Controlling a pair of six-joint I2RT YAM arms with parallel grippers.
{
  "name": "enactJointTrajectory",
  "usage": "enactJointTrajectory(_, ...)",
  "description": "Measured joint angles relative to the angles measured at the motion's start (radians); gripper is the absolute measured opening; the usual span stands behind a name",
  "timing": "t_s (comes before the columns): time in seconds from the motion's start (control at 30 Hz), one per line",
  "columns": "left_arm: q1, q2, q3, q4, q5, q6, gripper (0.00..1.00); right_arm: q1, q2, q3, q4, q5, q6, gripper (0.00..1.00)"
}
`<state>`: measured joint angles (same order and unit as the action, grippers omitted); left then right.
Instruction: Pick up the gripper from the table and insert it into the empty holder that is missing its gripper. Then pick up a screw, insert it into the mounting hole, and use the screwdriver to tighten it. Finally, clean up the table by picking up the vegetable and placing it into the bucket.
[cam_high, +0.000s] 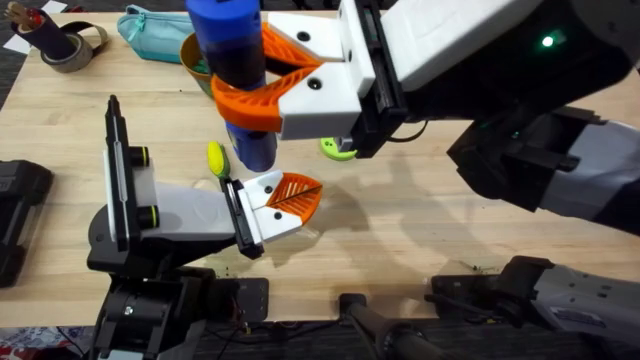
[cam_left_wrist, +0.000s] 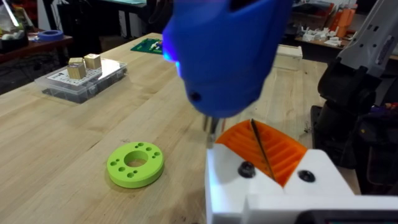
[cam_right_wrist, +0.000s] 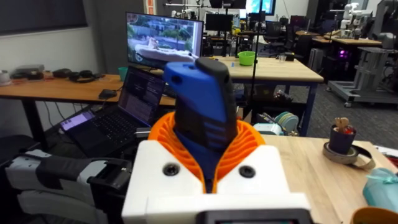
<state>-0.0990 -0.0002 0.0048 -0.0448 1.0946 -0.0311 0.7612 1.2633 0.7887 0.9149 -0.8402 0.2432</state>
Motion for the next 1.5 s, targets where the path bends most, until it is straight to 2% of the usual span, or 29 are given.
enactJointTrajectory(0.1, 0.0, 0.0, 0.0, -0.014, 0.0, 0.0, 0.017, 0.0, 0.003, -0.001, -0.028, 0.0, 0.0, 0.037)
enactJointTrajectory(0.23, 0.0, 0.0, 0.0, -0.016, 0.0, 0.0, 0.017, -0.007, 0.016, -0.007, 0.014, -0.003, 0.051, 0.037)
enactJointTrajectory(0.33, 0.0, 0.0, 0.0, -0.016, 0.0, 0.0, 0.017, -0.033, 0.016, 0.002, 0.01, -0.05, 0.089, 0.037)
enactJointTrajectory(0.43, 0.0, 0.0, 0.0, -0.016, 0.0, 0.0, 0.017, -0.081, 0.018, 0.049, -0.02, -0.111, 0.145, 0.04)
enactJointTrajectory(0.67, 0.0, 0.0, 0.0, -0.017, 0.0, 0.0, 0.017, -0.175, 0.023, 0.239, -0.019, -0.221, 0.296, 0.038)
enactJointTrajectory(0.97, 0.0, 0.0, 0.0, -0.019, 0.0, 0.0, 0.017, -0.175, 0.037, 0.303, -0.018, -0.314, 0.366, 0.037)
enactJointTrajectory(1.03, 0.0, 0.0, 0.0, -0.019, 0.0, 0.0, 0.017, -0.169, 0.058, 0.318, -0.018, -0.327, 0.375, 0.039)
enactJointTrajectory(1.07, 0.0, 0.0, 0.0, -0.019, 0.0, 0.0, 0.017, -0.139, 0.114, 0.34, -0.009, -0.339, 0.385, 0.039)
enactJointTrajectory(1.23, 0.0, 0.0, 0.0, -0.019, 0.0, 0.0, 0.017, -0.109, 0.162, 0.342, 0.047, -0.379, 0.389, 0.037)
enactJointTrajectory(1.5, 0.0, 0.0, 0.0, -0.019, 0.0, 0.0, 0.017, -0.106, 0.164, 0.343, 0.066, -0.397, 0.389, 0.037)
